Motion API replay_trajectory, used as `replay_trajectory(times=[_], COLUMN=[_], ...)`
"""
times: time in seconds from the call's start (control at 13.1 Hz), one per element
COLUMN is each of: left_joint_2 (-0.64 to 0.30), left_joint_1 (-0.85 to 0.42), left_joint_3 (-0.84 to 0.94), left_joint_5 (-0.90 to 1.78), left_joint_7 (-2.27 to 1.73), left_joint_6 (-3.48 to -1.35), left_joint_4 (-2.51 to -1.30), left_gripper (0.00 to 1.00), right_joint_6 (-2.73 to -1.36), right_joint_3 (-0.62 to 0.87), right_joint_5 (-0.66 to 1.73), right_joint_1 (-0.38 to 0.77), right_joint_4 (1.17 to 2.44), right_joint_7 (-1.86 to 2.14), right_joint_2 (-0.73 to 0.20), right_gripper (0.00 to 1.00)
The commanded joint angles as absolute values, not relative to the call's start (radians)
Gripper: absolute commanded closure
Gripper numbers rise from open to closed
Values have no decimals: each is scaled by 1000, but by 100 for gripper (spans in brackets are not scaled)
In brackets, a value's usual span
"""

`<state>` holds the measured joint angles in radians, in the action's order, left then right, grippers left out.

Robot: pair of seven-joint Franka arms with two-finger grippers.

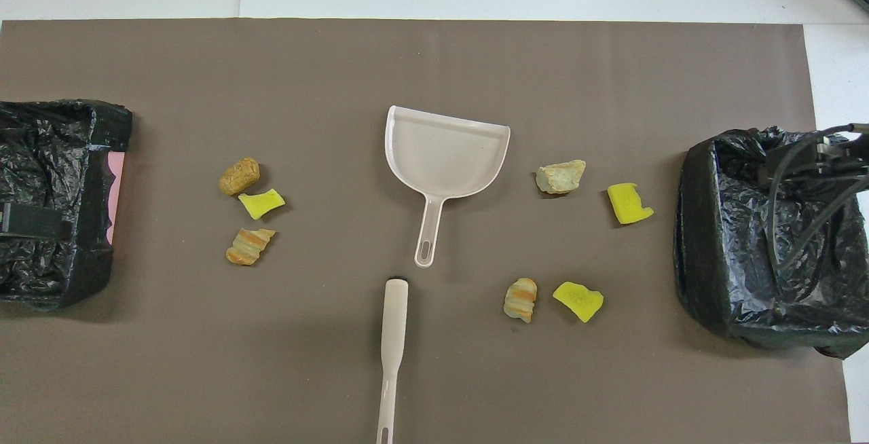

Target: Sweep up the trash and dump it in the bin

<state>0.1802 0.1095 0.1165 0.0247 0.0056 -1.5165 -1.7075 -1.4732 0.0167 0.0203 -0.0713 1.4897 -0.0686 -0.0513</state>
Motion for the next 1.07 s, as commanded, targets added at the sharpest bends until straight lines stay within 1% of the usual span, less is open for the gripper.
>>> replay_trajectory(times=[0.0, 0.99], left_joint_2=[196, 196], left_joint_1=[103, 94], left_joint_3=[115, 118], left_joint_5=[23, 23], left_joint_7=[-3, -6], left_joint_6=[-1508, -1506], left_joint_4=[-1717, -1717], left_gripper=[0, 0], right_joint_6=[-1476, -1479], right_joint_3=[23, 23], right_joint_5=[20, 21], right_joint_1=[-80, -74], right_joint_4=[1479, 1486], right_joint_7=[-92, -91], right_joint_2=[-60, -55], right_gripper=[0, 0])
